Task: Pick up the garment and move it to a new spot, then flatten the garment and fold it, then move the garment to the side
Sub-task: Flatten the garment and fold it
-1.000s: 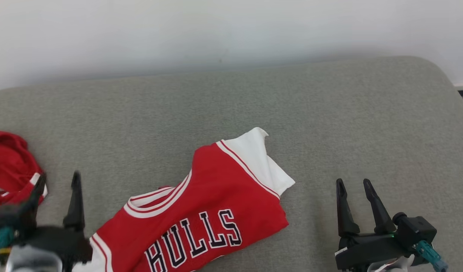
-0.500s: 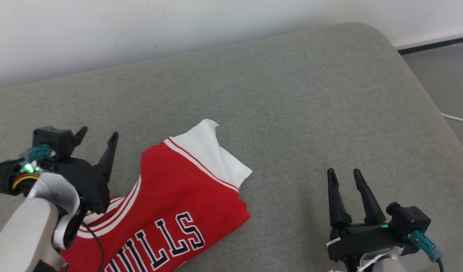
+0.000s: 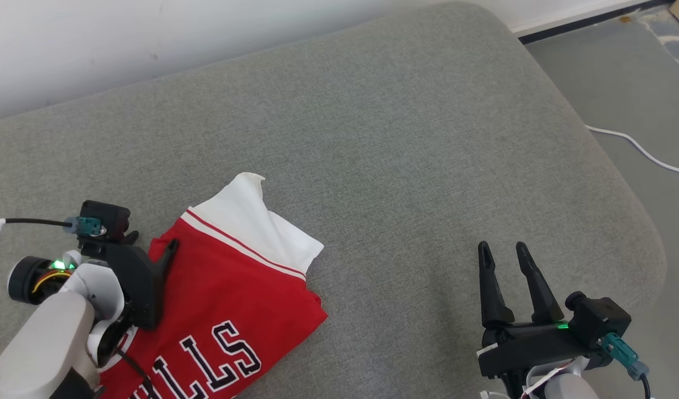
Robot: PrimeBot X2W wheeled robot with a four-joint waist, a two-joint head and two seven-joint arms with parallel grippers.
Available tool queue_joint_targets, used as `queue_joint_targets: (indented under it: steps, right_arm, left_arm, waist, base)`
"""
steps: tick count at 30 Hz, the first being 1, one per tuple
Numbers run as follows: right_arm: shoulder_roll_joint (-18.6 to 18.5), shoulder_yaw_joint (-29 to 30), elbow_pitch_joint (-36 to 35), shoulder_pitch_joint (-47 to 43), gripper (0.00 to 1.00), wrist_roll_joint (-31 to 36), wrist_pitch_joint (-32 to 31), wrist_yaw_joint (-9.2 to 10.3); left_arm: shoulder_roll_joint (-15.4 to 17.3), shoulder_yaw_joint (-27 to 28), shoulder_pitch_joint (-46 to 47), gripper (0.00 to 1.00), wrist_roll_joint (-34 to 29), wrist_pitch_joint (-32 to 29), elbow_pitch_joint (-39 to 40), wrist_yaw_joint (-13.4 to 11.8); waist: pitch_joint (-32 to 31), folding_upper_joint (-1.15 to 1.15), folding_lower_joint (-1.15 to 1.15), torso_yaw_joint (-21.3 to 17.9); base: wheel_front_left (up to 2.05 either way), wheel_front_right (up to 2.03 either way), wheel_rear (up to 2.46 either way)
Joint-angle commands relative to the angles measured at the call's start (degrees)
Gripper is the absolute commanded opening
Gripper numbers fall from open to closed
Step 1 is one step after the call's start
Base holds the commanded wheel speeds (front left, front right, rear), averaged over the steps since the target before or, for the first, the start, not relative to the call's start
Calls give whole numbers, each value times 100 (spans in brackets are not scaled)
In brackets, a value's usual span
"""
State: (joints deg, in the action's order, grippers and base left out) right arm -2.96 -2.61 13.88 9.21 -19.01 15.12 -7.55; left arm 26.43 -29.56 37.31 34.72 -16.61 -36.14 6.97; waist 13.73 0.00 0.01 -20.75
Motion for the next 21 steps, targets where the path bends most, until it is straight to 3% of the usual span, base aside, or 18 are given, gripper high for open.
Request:
queue_joint_targets:
  steps: [1,3,4,5,6,7,14,21]
  right_arm:
    - [15,3,-3,-22,100,-34,4,13]
    - [16,10,-10,-14,100,-28,4,13]
    - [16,14,-15,-9,100,-20,4,13]
    - [15,23,-25,-2,100,-11,4,13]
    - [15,32,-28,7,100,-4,4,13]
    - [15,48,-34,13,100,6,4,13]
    - [15,105,-52,24,100,90,4,13]
    - [14,156,-68,-32,100,161,4,13]
  left_arm:
    - [23,-32,32,100,2,-31,-79,-2]
    - [-3,-104,63,100,54,-76,-240,20]
    - [-50,-123,70,75,124,-78,-295,32]
    - [-108,-119,84,23,216,-68,-345,42]
    - [-156,-145,97,23,276,-69,-379,51]
    - [-190,-192,111,0,302,-68,-391,58]
    - [-229,-469,377,0,580,132,-161,52]
    - [-60,-160,906,0,574,991,11,3]
  waist:
    - [41,0,-1,-39]
    - [56,0,-1,-43]
    - [61,0,-1,-41]
    - [70,0,-1,-33]
    - [75,0,-1,-21]
    - [80,0,-1,-2]
    - [35,0,-1,191]
    - [-48,0,-1,493]
  base:
    - [0,0,0]
    - [0,0,0]
    - [0,0,0]
    - [0,0,0]
    - [0,0,0]
    - [0,0,0]
    - [0,0,0]
    - [0,0,0]
